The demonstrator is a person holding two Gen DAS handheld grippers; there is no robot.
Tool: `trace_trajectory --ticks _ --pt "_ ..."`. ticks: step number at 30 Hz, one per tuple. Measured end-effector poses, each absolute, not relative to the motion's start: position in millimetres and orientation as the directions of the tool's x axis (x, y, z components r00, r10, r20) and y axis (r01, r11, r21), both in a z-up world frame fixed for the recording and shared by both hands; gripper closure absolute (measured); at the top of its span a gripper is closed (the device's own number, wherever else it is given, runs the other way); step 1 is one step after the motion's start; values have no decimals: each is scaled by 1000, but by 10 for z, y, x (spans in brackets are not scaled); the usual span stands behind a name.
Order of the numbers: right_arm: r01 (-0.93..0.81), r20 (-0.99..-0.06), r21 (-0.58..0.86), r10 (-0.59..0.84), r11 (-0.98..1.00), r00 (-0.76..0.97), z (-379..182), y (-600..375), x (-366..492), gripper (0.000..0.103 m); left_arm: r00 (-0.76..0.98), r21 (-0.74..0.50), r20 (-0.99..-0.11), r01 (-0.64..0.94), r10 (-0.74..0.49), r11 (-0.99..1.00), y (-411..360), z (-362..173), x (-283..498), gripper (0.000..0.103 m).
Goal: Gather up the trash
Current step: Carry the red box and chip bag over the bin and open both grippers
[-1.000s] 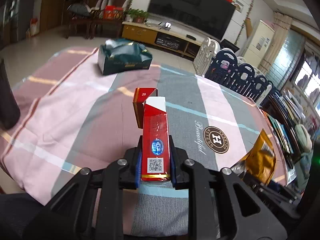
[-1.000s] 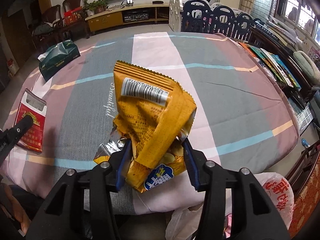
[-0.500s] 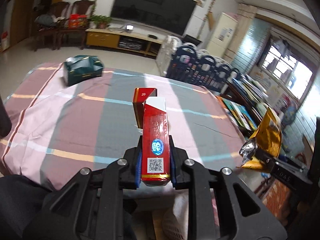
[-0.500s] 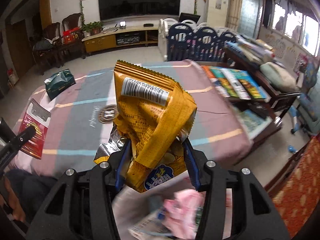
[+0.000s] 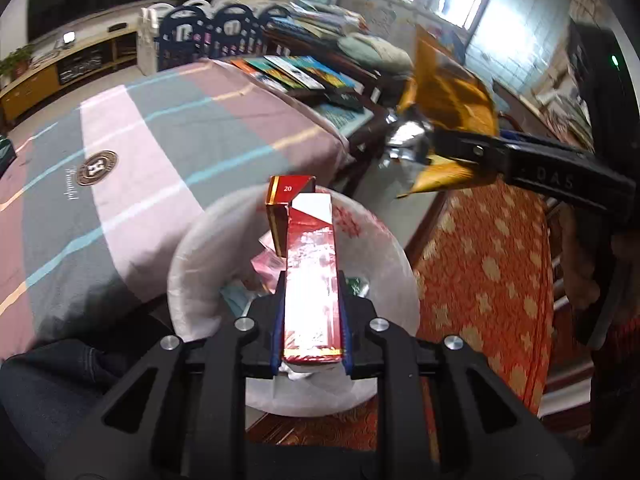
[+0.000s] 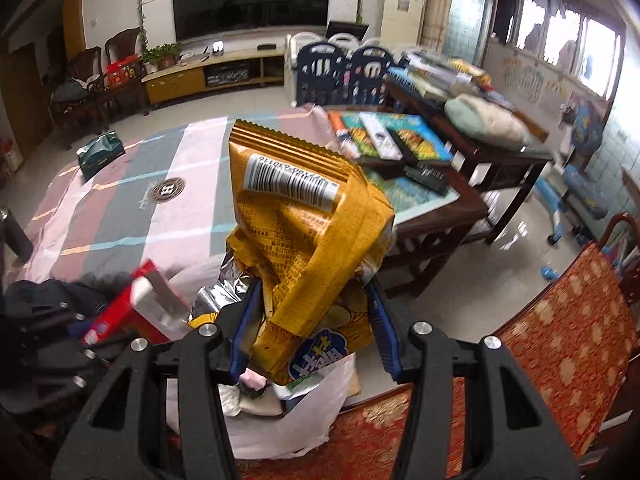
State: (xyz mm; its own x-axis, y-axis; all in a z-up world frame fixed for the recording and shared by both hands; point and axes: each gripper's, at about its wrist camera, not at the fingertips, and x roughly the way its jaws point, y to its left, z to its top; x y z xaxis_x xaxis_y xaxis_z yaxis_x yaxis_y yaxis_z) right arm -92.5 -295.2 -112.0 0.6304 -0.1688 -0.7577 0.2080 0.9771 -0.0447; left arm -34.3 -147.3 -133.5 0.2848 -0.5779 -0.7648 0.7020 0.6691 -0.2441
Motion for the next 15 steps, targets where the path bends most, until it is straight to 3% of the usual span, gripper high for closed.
trace_trajectory --ticks 3,6,10,15 --pt "190 -791 -51 -156 980 592 -1295 -2876 -851 49 309 -222 -774 685 -553 694 -1477 -1358 -341 78" --pt "178 -830 -43 -135 983 542 -1463 -2810 -803 42 368 -213 -764 632 -530 745 -1306 -1319 -199 55" --pt "163 -850 -22 -104 986 516 -1540 -2728 -805 32 457 -173 -749 564 -480 807 -1076 -1224 -139 42" --pt "170 -853 -30 -114 985 509 -1459 -2624 -795 29 549 -143 -725 469 -415 871 -784 -1038 -138 27"
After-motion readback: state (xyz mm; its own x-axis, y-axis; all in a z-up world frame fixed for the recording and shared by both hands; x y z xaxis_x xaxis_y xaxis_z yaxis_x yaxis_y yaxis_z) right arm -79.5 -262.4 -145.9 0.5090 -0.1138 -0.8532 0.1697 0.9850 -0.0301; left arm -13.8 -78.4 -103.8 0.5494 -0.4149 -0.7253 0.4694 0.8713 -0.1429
